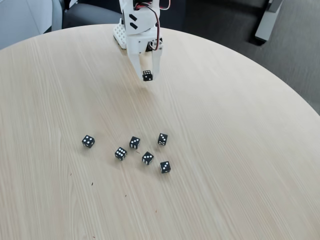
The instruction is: Pick up the dice with number 6
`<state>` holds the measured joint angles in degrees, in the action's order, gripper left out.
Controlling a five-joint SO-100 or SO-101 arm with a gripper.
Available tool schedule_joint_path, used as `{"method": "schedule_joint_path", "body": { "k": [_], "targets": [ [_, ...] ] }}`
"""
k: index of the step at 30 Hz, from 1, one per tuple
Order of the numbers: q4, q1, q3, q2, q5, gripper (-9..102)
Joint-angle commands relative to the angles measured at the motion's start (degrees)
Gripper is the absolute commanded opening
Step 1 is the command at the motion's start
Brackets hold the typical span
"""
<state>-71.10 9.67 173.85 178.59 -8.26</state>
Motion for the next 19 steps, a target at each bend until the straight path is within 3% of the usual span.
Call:
{"method": "schedule_joint_path", "body": {
  "k": [1, 19],
  "targets": [
    [-0.2, -0.4, -0.1, 0.4, -0.4, 4],
    [-0.2, -0.1, -0.1, 0.4, -0.4, 4]
  ]
}}
